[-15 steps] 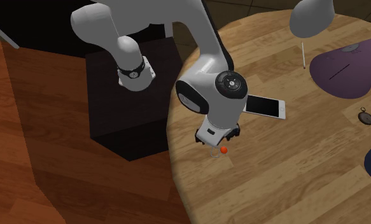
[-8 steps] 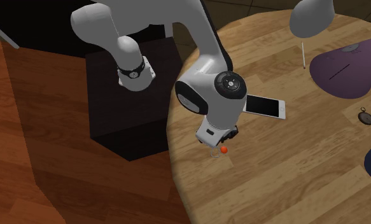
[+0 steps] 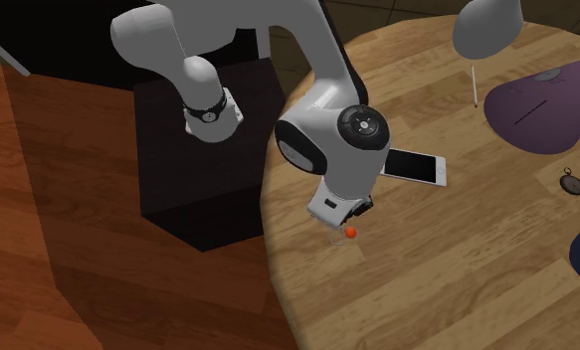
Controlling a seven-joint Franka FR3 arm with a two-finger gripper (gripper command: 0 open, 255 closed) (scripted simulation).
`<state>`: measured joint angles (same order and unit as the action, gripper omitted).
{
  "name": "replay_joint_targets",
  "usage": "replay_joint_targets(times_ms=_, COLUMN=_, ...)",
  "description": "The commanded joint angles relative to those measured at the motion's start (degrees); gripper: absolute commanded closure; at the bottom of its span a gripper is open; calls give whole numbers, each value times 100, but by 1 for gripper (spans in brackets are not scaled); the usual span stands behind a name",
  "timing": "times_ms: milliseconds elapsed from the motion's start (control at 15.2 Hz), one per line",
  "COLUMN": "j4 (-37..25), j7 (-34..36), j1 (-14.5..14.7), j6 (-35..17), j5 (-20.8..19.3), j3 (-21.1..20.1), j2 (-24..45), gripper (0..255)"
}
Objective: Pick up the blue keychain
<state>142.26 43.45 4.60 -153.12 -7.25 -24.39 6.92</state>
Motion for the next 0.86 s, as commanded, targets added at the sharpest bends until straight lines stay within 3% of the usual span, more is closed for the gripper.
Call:
replay_joint_targets(times_ms=0, j4=-7, j7=-119, j1=-24, j6=147, j5=164, j3=-54, j2=-155, gripper=255)
replay_joint_targets(times_ms=792, j4=-152, j7=-583, j1=-38, j6=962, j5=803, j3=-127, j2=-906, gripper=255)
